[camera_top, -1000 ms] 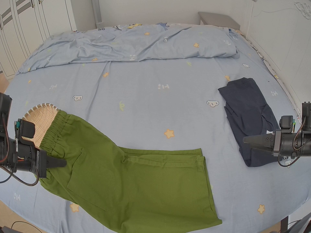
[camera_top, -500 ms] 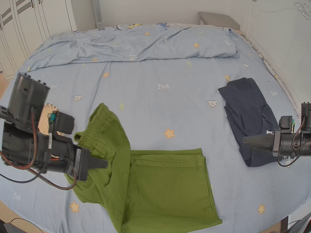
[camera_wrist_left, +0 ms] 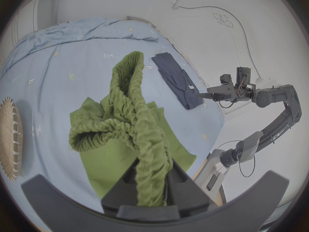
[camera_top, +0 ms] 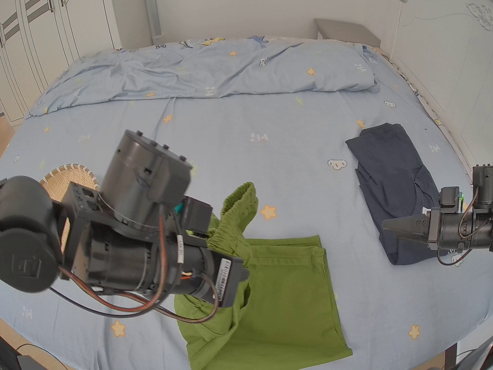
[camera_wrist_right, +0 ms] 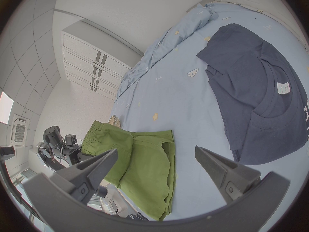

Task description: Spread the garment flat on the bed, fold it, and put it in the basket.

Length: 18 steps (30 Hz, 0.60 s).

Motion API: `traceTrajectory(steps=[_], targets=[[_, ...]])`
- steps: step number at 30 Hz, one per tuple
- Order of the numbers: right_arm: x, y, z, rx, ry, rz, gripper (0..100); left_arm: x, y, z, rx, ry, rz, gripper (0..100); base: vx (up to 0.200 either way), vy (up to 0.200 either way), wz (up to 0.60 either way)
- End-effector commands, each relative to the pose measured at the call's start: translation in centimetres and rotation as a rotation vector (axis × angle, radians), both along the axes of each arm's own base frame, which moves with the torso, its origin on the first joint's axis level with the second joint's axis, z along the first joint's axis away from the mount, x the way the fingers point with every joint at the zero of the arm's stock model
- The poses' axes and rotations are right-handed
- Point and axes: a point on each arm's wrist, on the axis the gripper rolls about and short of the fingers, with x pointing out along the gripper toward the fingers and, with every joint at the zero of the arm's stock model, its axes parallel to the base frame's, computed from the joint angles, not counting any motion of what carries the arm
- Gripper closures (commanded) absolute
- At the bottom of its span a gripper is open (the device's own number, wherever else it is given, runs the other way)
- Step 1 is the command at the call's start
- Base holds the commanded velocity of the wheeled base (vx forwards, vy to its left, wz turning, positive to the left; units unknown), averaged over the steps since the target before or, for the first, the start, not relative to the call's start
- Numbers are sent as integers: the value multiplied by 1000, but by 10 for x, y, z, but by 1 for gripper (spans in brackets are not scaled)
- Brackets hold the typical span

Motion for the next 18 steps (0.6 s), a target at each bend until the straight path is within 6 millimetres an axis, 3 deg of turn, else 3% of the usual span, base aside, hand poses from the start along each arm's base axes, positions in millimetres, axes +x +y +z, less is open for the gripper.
traceTrajectory(steps=[1, 18], targets=[[4, 1, -7, -4, 25, 3, 0, -7, -25, -15, 11, 33, -39, 100, 0, 0, 0], [4, 1, -7, -4, 27, 3, 0, -17, -75, -54, -14, 92, -72, 100, 0, 0, 0]])
